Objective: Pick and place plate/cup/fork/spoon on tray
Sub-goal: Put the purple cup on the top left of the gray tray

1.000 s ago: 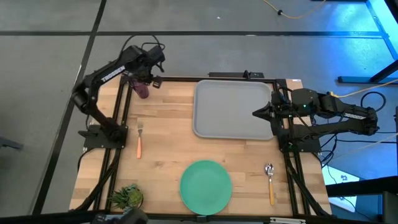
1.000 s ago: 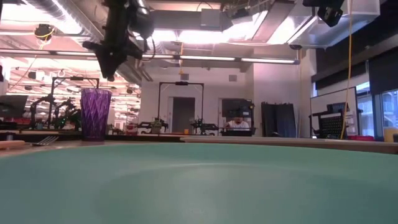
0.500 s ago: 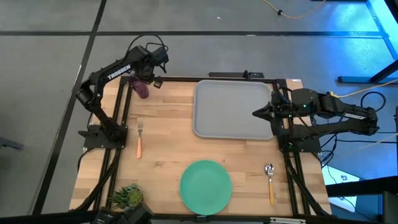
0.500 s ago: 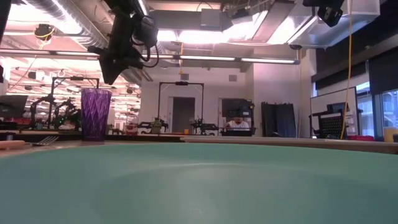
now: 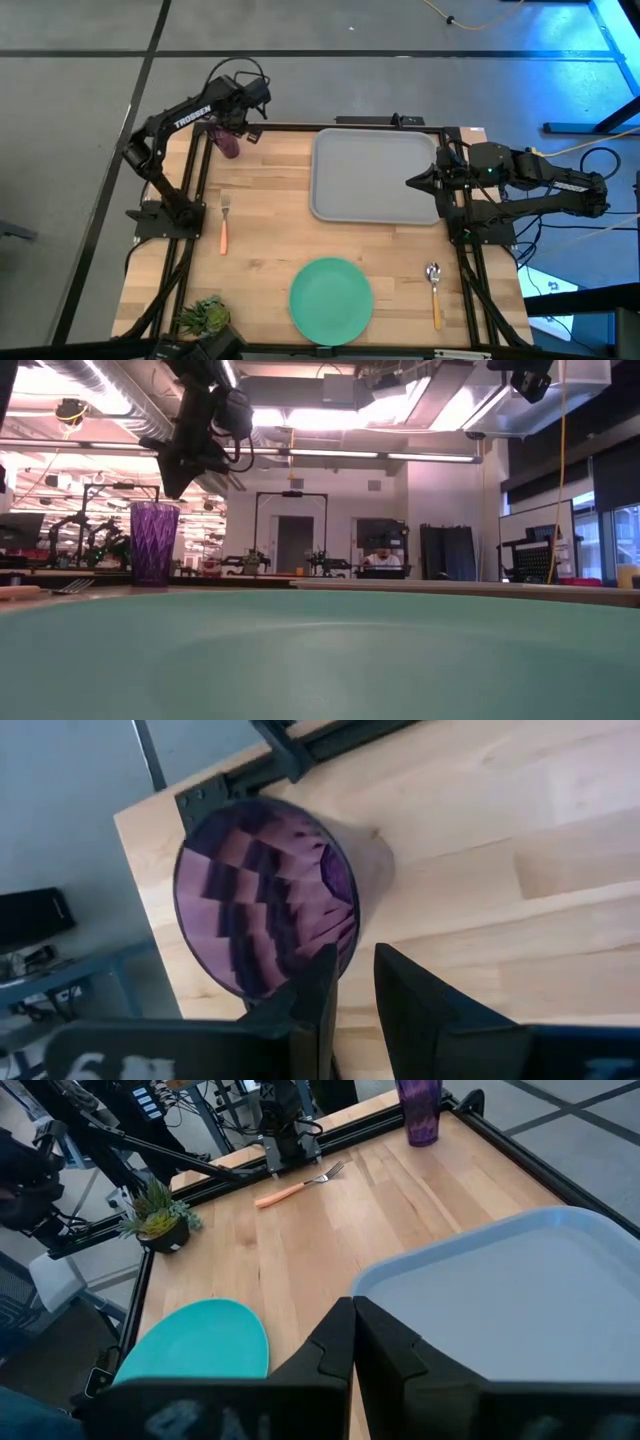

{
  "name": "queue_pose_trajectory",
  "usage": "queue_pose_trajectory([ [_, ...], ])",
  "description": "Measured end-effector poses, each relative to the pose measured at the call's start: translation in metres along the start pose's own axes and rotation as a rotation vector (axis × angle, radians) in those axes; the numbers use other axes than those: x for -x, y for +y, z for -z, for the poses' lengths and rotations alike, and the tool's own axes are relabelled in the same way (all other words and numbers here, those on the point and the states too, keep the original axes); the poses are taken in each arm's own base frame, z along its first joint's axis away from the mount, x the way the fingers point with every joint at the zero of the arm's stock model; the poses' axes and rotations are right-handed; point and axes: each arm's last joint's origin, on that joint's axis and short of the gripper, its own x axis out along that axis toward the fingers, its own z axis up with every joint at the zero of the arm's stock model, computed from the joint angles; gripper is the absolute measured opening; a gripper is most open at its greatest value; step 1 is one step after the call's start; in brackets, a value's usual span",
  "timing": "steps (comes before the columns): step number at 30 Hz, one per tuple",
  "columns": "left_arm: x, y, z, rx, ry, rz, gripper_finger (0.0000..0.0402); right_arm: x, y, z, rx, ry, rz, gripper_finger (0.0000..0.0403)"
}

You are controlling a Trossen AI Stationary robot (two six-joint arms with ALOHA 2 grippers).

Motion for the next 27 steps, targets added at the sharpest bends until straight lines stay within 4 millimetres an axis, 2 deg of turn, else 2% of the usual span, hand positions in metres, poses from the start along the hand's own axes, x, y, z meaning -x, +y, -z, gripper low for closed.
queue_pose_trajectory([
  [12,-0.020,-0.002,0.000,0.025,0.006,-0.010,0.0062,0.000,0.000,0.000,0.000,0.000,0.000,0.0013],
  [21,-0.029,-0.005,0.001,-0.050,-0.006,-0.004,0.0060,0.000,0.000,0.000,0.000,0.000,0.000,0.0013],
  [27,-0.032,-0.006,0.003,-0.089,0.011,-0.005,0.0022,0.000,0.000,0.000,0.000,0.000,0.000,0.0013],
])
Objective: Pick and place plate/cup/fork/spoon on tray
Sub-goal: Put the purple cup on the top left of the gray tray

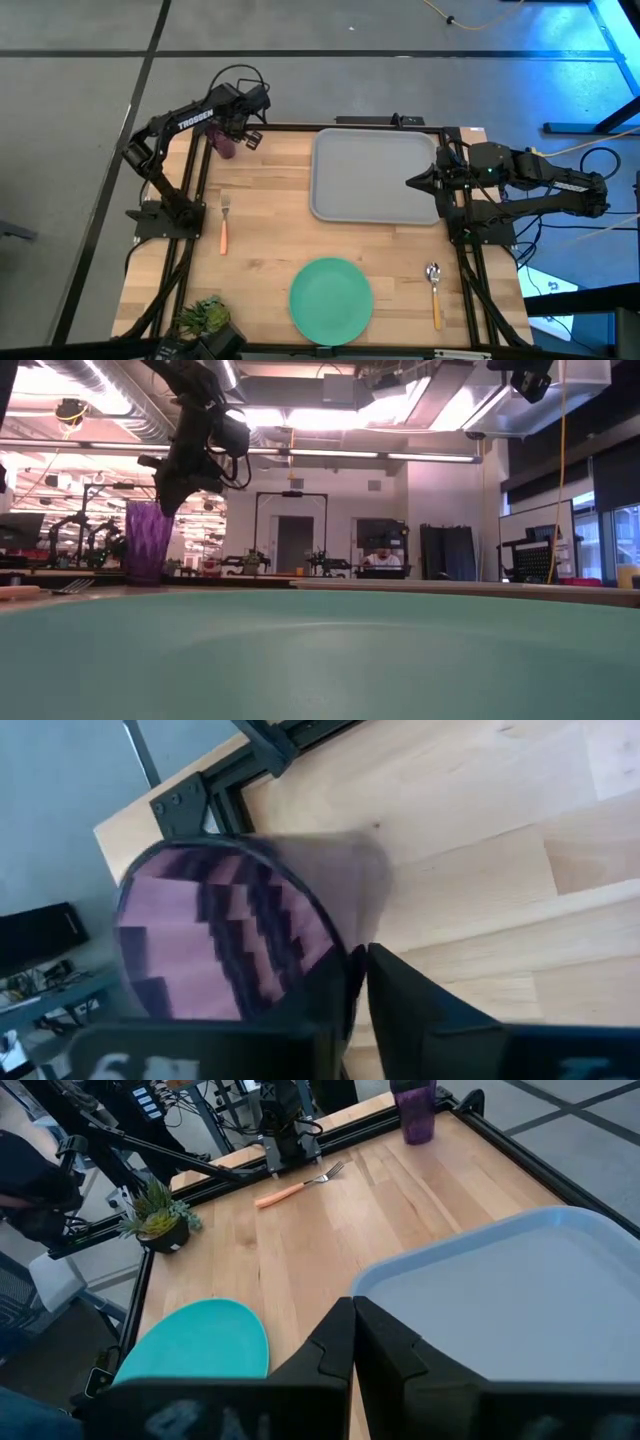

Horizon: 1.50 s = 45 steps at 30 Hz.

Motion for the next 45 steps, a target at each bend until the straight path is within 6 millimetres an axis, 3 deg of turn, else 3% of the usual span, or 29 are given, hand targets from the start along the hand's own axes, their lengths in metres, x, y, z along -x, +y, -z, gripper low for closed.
queue_pose_trajectory([
  [6,0.001,0.000,0.000,-0.037,-0.001,0.004,0.0006,0.000,0.000,0.000,0.000,0.000,0.000,0.0013],
  [11,0.017,-0.002,-0.005,-0.089,-0.022,0.100,0.0004,0.000,0.000,0.000,0.000,0.000,0.000,0.0013],
  [17,0.068,-0.007,-0.007,-0.244,-0.132,0.189,0.0003,0.000,0.000,0.000,0.000,0.000,0.000,0.0013],
  [25,0.148,-0.024,0.009,-0.380,-0.354,0.331,0.0002,0.000,0.000,0.000,-0.009,-0.001,0.000,0.0013],
  [32,0.190,-0.063,0.010,-0.482,-0.487,0.406,0.0002,0.000,0.000,0.000,-0.027,-0.001,0.000,0.0013],
  [39,0.198,-0.119,-0.009,-0.677,-0.550,0.450,0.0002,0.000,0.000,0.000,-0.030,-0.002,0.000,0.0013],
  [45,0.168,-0.162,-0.019,-0.819,-0.481,0.461,0.0002,0.000,0.000,0.000,-0.029,-0.002,0.000,0.0013],
])
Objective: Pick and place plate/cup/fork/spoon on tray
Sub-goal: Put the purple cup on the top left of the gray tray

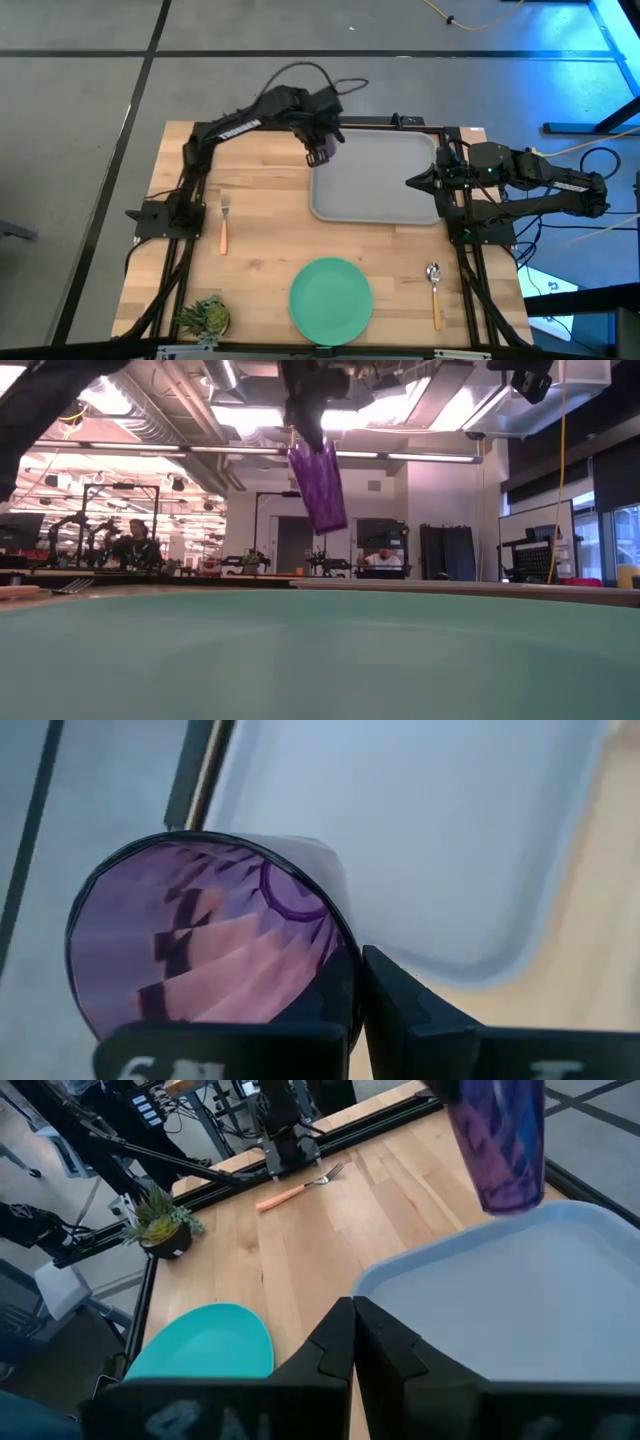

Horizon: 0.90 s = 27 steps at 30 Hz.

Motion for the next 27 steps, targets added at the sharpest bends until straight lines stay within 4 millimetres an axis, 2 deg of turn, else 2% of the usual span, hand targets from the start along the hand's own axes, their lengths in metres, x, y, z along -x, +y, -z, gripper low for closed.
queue_pose_trajectory([
  [3,-0.024,-0.002,-0.002,-0.027,0.064,-0.024,0.0002,0.000,0.000,0.000,0.002,0.001,0.001,0.0013],
  [8,-0.046,-0.005,-0.005,-0.076,0.112,-0.031,0.0002,0.000,0.000,0.000,0.004,0.002,0.001,0.0013],
  [18,-0.063,-0.009,-0.009,-0.130,0.115,-0.024,0.0002,0.000,0.000,0.000,0.007,0.003,0.002,0.0013],
  [24,-0.089,-0.017,-0.008,-0.160,0.184,-0.010,0.0002,0.000,0.000,0.000,0.007,0.003,0.001,0.0013],
  [27,-0.095,-0.019,-0.007,-0.167,0.204,-0.008,0.0002,0.000,0.000,0.000,0.006,0.004,0.001,0.0013],
])
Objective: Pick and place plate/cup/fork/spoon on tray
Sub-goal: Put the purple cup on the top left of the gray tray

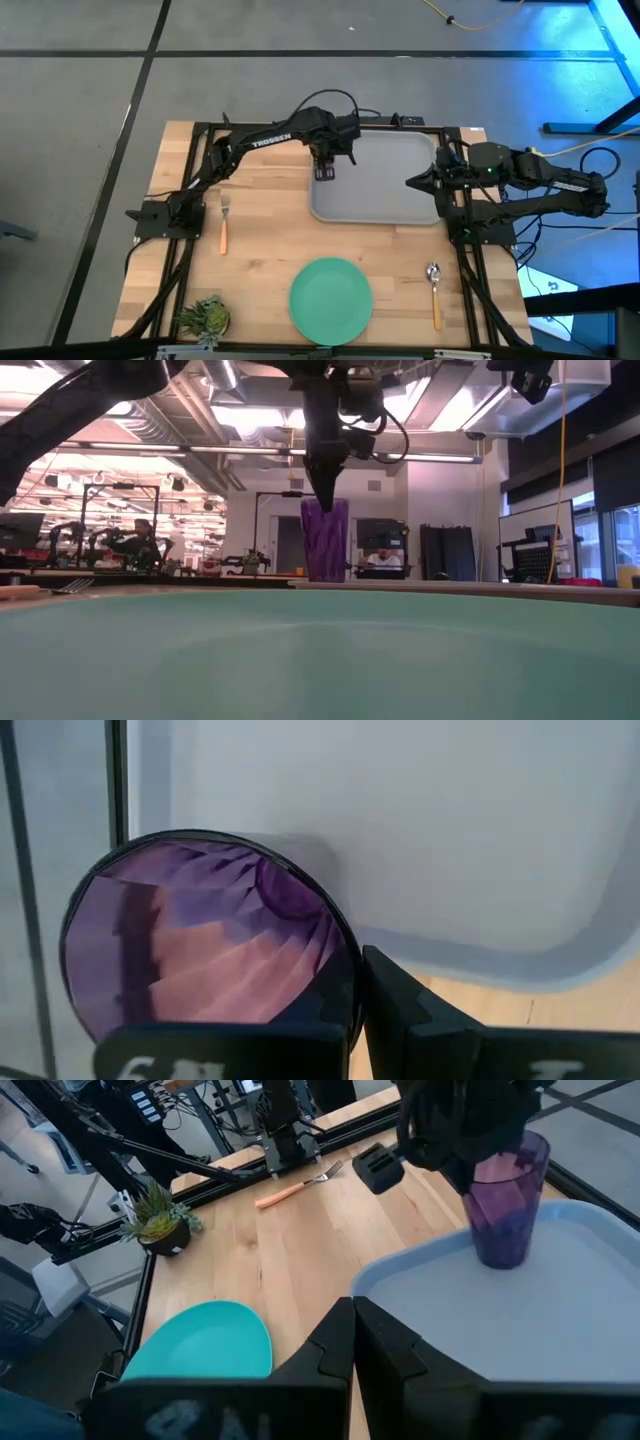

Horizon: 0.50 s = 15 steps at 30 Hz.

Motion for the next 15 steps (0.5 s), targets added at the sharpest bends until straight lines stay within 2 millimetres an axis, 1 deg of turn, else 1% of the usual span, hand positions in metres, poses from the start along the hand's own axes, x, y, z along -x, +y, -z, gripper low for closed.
queue_pose_trajectory([
  [3,-0.0011,-0.0030,-0.0002,-0.016,0.010,0.000,0.0004,-0.0001,0.0000,0.0000,0.000,0.000,0.000,0.0013],
  [9,-0.0039,-0.0076,-0.0049,-0.034,-0.010,-0.031,0.0031,0.0000,0.0000,0.0000,-0.001,0.000,0.000,0.0013],
  [15,-0.0034,-0.0095,-0.0052,-0.038,-0.002,-0.065,0.0038,0.0000,0.0000,0.0000,0.000,0.000,0.000,0.0013],
])
